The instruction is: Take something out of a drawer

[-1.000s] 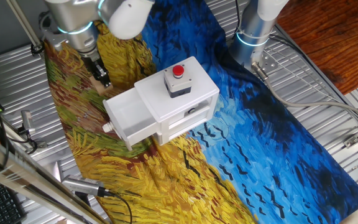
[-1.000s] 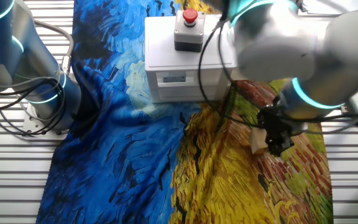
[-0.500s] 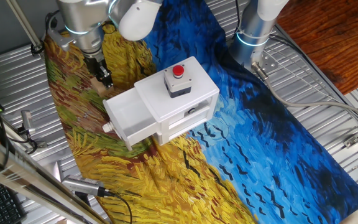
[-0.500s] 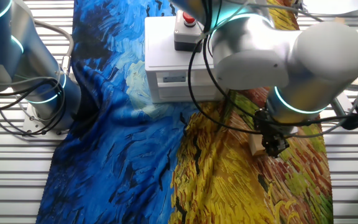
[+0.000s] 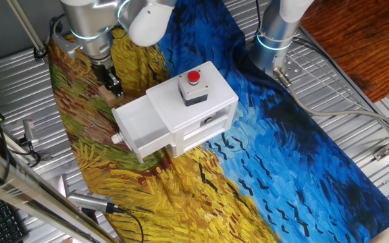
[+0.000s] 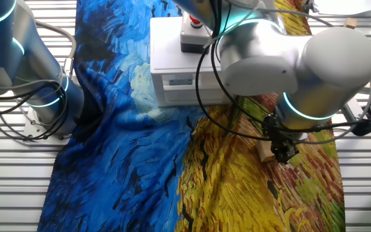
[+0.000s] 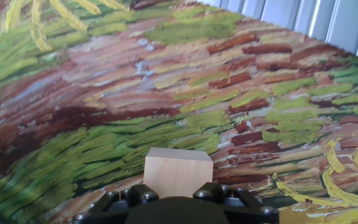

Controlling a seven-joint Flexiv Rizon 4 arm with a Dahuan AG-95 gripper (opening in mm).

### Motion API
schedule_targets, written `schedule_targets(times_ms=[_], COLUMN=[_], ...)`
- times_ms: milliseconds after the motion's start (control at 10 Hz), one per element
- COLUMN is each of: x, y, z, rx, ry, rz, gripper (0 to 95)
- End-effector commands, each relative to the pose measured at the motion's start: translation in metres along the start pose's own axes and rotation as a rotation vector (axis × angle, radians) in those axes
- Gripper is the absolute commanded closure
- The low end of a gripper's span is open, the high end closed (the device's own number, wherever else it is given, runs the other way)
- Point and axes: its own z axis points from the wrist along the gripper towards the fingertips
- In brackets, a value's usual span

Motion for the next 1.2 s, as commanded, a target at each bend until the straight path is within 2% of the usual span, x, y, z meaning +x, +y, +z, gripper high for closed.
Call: schedule_targets(times_ms=[100, 400, 600, 1200], x=[-0.0014, -0.0014, -0.0014, -0.0014], y=[-0.0005, -0.0005, -0.0004, -0.0002], z=[0.0015, 0.0019, 0.0019, 0.0026], rx=[0.0, -0.001, -0.002, 0.0], ry=[0.0, 0.001, 0.002, 0.0], rz=[-0.001, -0.014, -0.02, -0.031], gripper=[95.0, 95.0, 57.0, 57.0])
